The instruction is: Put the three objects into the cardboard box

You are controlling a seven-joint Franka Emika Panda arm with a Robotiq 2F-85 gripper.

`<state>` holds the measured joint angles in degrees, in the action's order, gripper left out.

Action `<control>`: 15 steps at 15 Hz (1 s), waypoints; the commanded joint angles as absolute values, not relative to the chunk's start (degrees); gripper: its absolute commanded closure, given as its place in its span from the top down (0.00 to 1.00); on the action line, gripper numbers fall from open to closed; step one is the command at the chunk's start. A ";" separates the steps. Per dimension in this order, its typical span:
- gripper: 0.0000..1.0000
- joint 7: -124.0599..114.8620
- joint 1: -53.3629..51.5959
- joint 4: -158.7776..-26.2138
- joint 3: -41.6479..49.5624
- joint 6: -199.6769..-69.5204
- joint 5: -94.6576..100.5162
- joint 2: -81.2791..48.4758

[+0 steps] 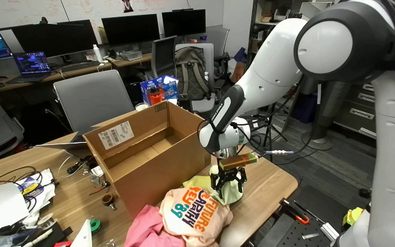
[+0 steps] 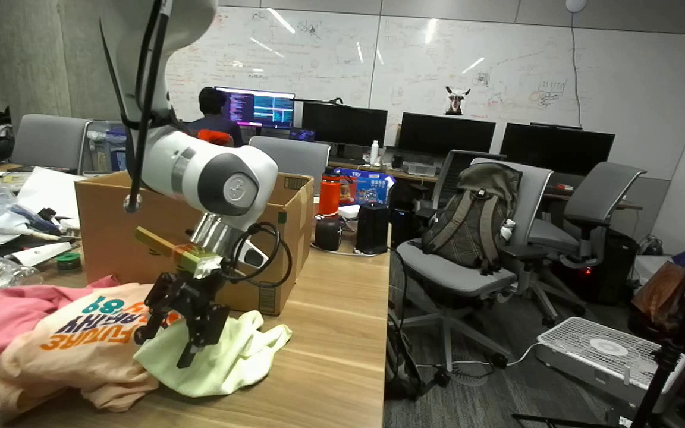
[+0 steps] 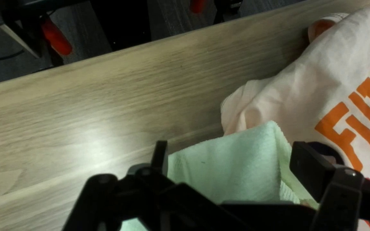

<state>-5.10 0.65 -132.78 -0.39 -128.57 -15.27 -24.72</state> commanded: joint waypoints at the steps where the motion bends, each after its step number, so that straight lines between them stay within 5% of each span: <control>1: 0.69 -4.67 0.99 -131.27 -0.43 -127.99 -14.71 -24.38; 10: 0.00 -6.53 0.62 -129.89 0.92 -128.49 -13.56 -20.97; 15: 0.01 -7.27 0.67 -130.22 1.57 -128.91 -12.37 -18.07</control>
